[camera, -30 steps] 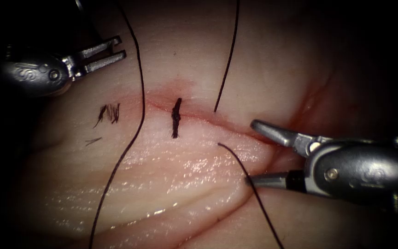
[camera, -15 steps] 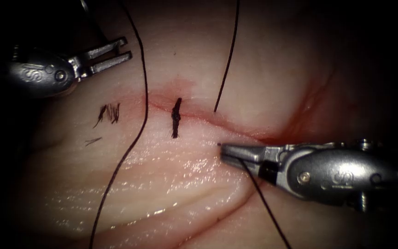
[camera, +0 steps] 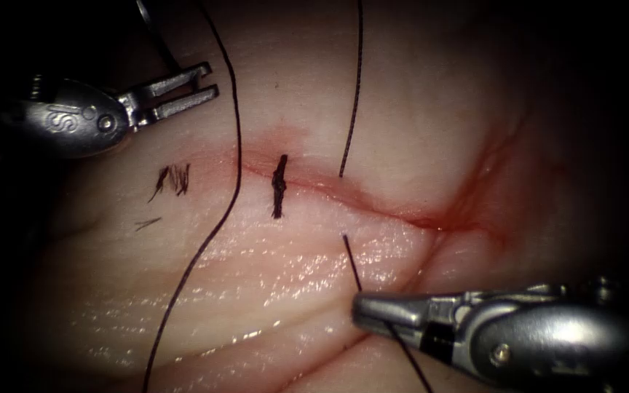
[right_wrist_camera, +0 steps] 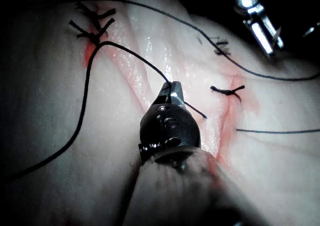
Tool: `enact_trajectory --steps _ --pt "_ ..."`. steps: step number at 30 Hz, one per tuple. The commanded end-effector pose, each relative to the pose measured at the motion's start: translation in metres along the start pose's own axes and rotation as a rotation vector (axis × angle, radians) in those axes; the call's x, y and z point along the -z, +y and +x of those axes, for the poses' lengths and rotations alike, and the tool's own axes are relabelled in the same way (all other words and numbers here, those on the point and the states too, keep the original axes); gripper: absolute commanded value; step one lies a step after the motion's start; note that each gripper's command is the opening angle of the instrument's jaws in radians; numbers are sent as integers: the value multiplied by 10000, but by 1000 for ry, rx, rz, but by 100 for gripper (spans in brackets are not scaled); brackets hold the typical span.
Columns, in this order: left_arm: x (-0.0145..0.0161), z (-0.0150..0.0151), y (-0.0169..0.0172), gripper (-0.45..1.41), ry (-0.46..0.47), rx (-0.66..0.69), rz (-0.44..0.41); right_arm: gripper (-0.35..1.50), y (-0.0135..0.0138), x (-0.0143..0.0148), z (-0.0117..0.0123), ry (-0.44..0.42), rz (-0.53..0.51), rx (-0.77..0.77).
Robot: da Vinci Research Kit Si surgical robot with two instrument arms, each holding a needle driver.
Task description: Wound Closure
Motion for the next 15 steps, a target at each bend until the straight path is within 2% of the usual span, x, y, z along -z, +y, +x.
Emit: enact_trajectory --steps 1,15 --pt "-9 -1 2 -45 1 -2 -2 -35 -6 -9 11 8 7 6" --pt "-11 -2 3 -45 1 -5 -7 -35 -58 -8 62 17 144 84"
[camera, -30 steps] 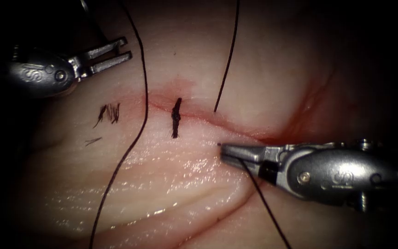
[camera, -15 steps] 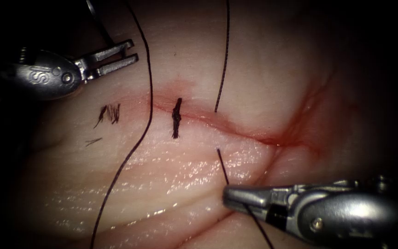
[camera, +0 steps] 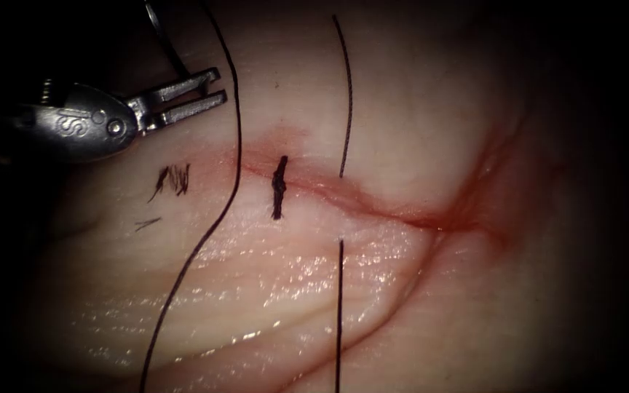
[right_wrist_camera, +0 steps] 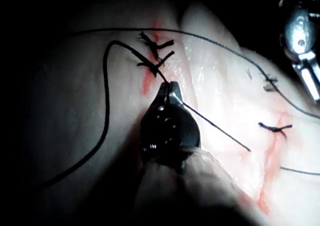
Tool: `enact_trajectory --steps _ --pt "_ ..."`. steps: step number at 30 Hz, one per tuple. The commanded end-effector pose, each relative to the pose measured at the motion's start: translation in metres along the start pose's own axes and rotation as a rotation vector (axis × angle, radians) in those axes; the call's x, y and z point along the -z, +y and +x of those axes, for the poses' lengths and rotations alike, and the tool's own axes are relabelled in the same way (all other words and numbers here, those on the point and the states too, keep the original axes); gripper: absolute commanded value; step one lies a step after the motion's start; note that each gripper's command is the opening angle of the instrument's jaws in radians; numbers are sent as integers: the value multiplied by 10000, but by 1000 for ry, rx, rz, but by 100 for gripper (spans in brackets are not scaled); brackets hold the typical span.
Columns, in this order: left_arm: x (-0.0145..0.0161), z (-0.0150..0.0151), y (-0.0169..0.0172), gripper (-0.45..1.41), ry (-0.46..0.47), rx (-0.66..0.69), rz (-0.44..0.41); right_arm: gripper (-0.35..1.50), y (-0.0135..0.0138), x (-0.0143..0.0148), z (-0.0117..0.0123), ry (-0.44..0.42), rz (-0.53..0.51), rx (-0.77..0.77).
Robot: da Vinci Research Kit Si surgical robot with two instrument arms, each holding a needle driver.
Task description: Wound Closure
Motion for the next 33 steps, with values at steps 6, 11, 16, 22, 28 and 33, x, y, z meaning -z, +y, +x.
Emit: enact_trajectory --steps 6,11,16,22,28,33 --pt "-9 -1 1 -45 -1 -1 0 -35 -18 -11 28 34 56 32" --pt "-9 -1 2 -45 0 -2 -3 68 -9 -14 33 23 13 9" --pt "-9 -1 2 -45 0 -2 -3 143 17 1 13 10 -129 -55" --pt "-10 -1 3 -45 -3 -3 -4 148 41 20 -20 -123 -163 -51" --pt "-12 -2 5 -45 -1 1 -10 148 58 35 -48 -260 -170 12" --pt "-13 -2 6 -45 -3 0 -12 148 71 38 -70 -398 -171 43"
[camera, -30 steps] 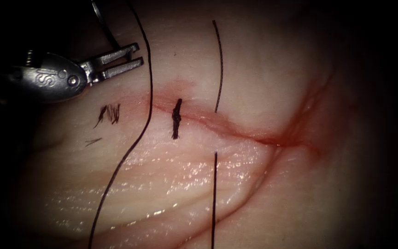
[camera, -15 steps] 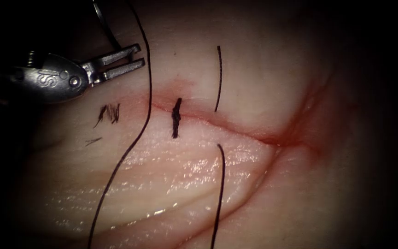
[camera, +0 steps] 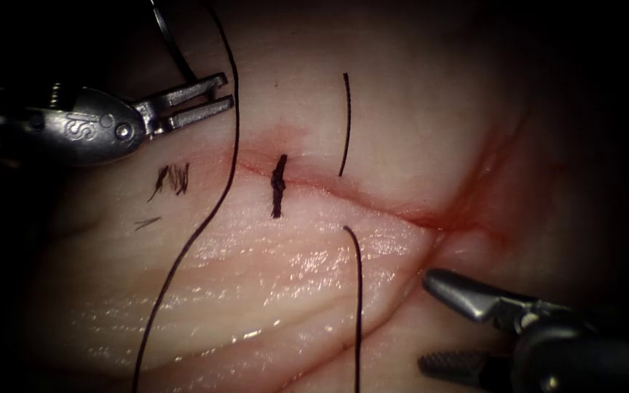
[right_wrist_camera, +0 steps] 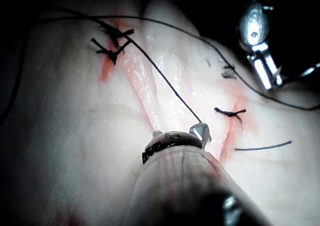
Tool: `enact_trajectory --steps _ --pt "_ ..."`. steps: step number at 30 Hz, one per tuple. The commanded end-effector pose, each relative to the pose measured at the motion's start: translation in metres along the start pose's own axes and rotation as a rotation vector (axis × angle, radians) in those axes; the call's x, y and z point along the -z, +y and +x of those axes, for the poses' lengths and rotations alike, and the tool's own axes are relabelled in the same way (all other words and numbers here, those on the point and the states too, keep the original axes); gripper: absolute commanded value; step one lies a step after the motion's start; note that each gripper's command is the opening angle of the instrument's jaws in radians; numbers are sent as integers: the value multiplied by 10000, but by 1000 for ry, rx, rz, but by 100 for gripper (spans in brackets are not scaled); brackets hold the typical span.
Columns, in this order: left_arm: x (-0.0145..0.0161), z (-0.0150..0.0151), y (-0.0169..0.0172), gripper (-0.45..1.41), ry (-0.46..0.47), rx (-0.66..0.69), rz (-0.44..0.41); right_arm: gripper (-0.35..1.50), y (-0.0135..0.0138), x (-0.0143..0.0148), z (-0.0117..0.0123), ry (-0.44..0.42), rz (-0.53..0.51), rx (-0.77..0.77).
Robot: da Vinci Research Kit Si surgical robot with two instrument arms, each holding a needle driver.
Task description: Wound Closure
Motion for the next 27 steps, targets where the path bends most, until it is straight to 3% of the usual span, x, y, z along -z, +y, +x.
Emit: enact_trajectory --steps 1,2,3,4,6,7,11,13,15,16,18,19,22,24,27 --pt "-8 -1 1 -45 0 -1 1 148 7 -18 -4 -24 -8 -12" --pt "-8 -1 1 -45 0 -1 1 148 7 -18 -4 -24 -8 -12" --pt "-9 -1 1 -45 2 -1 0 140 14 -30 -13 -45 -5 -151" --pt "-9 -1 1 -45 2 -1 0 140 14 -30 -13 -45 -5 -151" --pt "-10 0 2 -45 2 -1 1 130 19 -41 -21 -59 -27 -407" --pt "-11 0 3 -45 0 -2 -4 130 25 -56 -29 -49 -60 -670" --pt "-12 0 3 -45 0 -3 -3 125 35 -75 -42 -60 -80 -815" --pt "-13 -1 4 -45 -1 -3 -5 121 45 -87 -56 -23 -123 -989" --pt "-13 -1 4 -45 -3 -4 -7 121 48 -89 -60 -6 -132 -1046" --pt "-13 -1 5 -45 -5 -5 -9 104 54 -95 -69 30 -143 -1146" --pt "-13 -1 5 -45 -5 -5 -9 98 56 -98 -73 42 -141 -1183" --pt "-13 -1 6 -45 -5 -5 -8 91 62 -105 -82 78 -130 -1278" --pt "-14 -1 6 -45 -5 -5 -8 93 66 -111 -89 115 -127 -1342" --pt "-14 -1 6 -45 -7 -5 -10 106 72 -121 -97 154 -129 -1436" --pt "-14 -1 6 -45 -7 -5 -10 104 77 -128 -101 180 -114 -1470"
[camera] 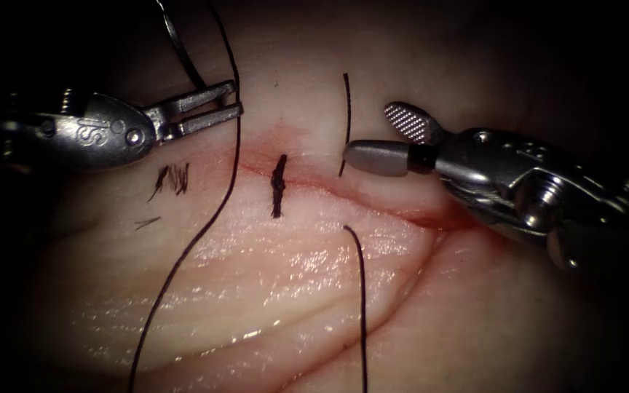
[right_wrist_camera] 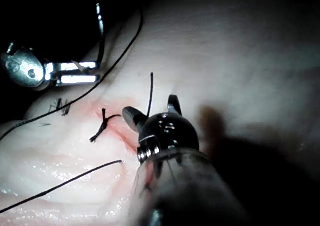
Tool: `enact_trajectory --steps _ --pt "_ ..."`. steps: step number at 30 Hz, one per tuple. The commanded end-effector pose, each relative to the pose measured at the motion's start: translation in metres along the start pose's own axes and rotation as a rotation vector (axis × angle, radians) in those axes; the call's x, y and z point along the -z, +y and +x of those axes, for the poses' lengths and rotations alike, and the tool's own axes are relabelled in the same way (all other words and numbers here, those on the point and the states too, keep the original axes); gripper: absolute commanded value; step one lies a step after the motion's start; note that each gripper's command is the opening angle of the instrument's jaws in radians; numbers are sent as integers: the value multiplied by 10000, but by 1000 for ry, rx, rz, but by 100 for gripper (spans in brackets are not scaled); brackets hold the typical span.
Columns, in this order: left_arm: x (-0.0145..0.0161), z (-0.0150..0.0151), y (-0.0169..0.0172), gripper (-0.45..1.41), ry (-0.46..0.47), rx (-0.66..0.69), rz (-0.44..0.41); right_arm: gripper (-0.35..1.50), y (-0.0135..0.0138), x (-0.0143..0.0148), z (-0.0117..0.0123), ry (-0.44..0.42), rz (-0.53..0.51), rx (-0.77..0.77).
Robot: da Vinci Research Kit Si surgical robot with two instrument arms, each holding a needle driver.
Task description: Wound Closure
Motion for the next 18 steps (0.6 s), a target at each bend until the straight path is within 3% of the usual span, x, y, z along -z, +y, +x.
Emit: enact_trajectory --steps 1,2,3,6,8,9,11,16,18 --pt "-8 -1 0 -45 1 -1 0 104 3 -16 5 3 20 -26" --pt "-8 -1 1 -45 1 -1 0 96 4 -23 6 11 40 -41" --pt "-8 -1 1 -45 1 -1 0 76 5 -29 8 25 59 -48" --pt "-8 -1 1 -45 1 -1 0 71 6 -36 9 40 67 -58" --pt "-8 -1 1 -45 1 -1 0 56 8 -44 9 44 58 -57" --pt "-7 -1 1 -45 1 -1 0 41 8 -46 8 45 56 -56" --pt "-7 -1 1 -45 2 -1 -1 -35 6 -46 4 46 60 -51" --pt "-6 -2 0 -45 1 -1 -5 -35 -4 -34 4 40 83 -50" --pt "-6 -3 0 -45 -4 -2 -12 -35 -12 -26 7 75 96 -57"
